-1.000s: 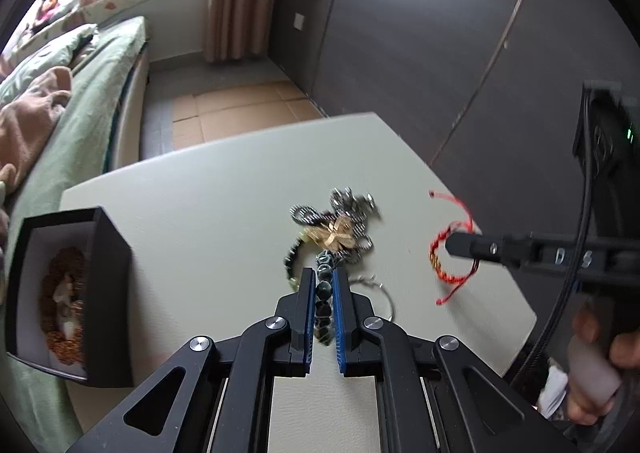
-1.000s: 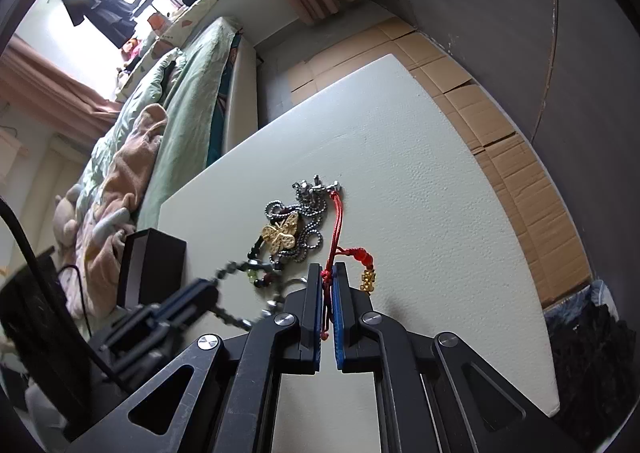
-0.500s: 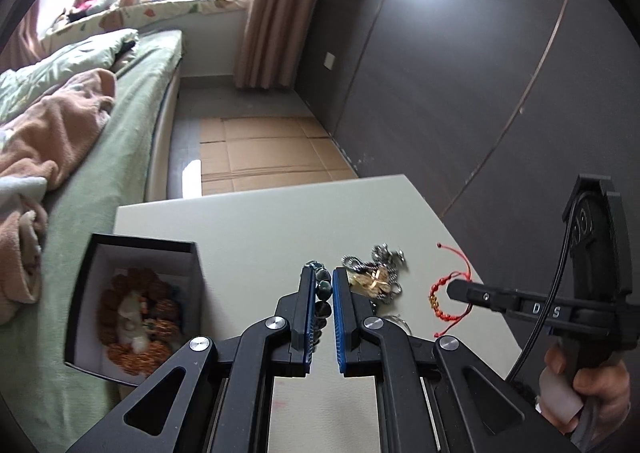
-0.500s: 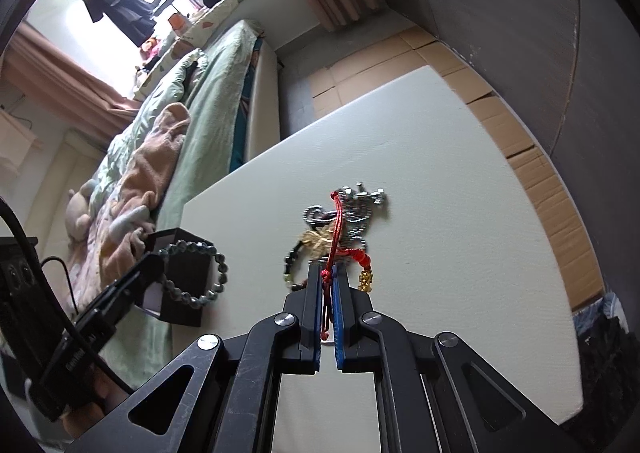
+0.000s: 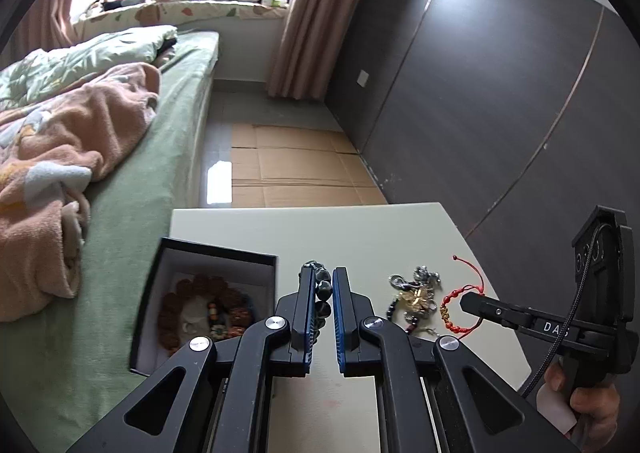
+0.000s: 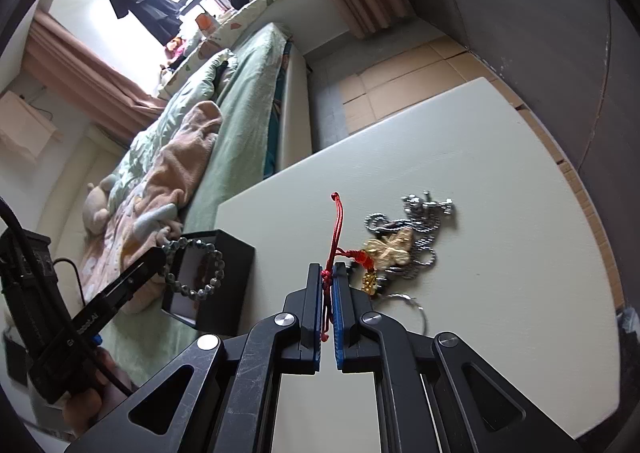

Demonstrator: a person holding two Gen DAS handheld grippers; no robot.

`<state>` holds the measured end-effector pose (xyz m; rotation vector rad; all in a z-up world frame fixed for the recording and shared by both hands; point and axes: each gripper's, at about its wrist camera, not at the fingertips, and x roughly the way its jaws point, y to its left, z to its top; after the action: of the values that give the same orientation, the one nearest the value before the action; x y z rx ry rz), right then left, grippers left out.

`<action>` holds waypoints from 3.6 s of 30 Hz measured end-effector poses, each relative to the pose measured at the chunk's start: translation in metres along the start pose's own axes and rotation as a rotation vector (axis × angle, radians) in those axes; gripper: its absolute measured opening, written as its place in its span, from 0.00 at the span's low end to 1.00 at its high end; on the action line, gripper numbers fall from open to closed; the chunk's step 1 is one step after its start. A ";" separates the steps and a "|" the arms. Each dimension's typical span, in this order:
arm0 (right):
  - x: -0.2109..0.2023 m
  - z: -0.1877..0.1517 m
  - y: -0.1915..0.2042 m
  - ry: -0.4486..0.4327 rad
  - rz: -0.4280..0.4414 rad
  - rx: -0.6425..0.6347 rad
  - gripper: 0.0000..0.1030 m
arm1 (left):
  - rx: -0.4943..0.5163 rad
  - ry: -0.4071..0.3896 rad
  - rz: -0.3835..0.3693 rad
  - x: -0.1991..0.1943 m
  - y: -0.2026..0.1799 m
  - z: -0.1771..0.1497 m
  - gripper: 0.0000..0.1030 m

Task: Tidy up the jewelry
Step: 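Grasp the dark bead bracelet with the left tool while the right tool holds the red bracelet, then drop the dark bead bracelet into the black box with the left tool while the right drops the red bracelet, then grasp the black and green bead bracelet with the left tool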

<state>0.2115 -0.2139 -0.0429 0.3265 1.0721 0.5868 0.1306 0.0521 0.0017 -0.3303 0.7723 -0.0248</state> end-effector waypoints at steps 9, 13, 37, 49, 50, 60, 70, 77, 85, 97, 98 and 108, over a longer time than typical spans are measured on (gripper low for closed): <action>0.013 0.001 0.023 -0.026 0.045 -0.005 0.06 | -0.069 -0.019 0.032 -0.007 0.031 0.007 0.08; 0.021 0.001 0.035 -0.032 0.067 -0.007 0.06 | -0.113 -0.014 0.042 -0.007 0.047 0.010 0.08; 0.045 -0.012 0.114 -0.035 0.228 -0.190 0.06 | -0.256 0.022 0.028 -0.015 0.088 0.016 0.62; 0.075 -0.013 0.141 0.026 0.340 -0.165 0.06 | -0.291 -0.006 0.035 -0.027 0.104 0.019 0.62; 0.078 -0.013 0.143 0.034 0.360 -0.163 0.06 | -0.292 -0.007 0.037 -0.028 0.104 0.020 0.62; 0.081 -0.013 0.131 0.077 0.277 -0.151 0.56 | -0.284 0.008 0.041 -0.026 0.104 0.017 0.62; 0.035 0.002 0.075 -0.007 0.162 -0.069 0.56 | -0.223 0.034 0.032 -0.018 0.080 0.012 0.62; 0.009 0.009 0.041 -0.038 0.096 -0.018 0.56 | -0.169 0.052 0.018 -0.010 0.053 0.007 0.62; 0.000 0.005 0.004 -0.002 -0.016 0.041 0.56 | -0.115 0.083 0.000 0.007 0.021 0.002 0.62; -0.014 -0.001 -0.042 0.075 -0.135 0.091 0.63 | -0.010 0.139 -0.014 0.040 -0.028 -0.012 0.62; -0.015 -0.001 -0.045 0.081 -0.136 0.100 0.68 | -0.005 0.144 -0.013 0.044 -0.031 -0.014 0.62; -0.018 0.004 -0.074 0.089 -0.152 0.211 0.89 | 0.048 0.166 0.001 0.080 -0.058 -0.025 0.62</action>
<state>0.2297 -0.2838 -0.0666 0.4019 1.2367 0.3558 0.1765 -0.0216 -0.0522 -0.2849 0.9347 -0.0702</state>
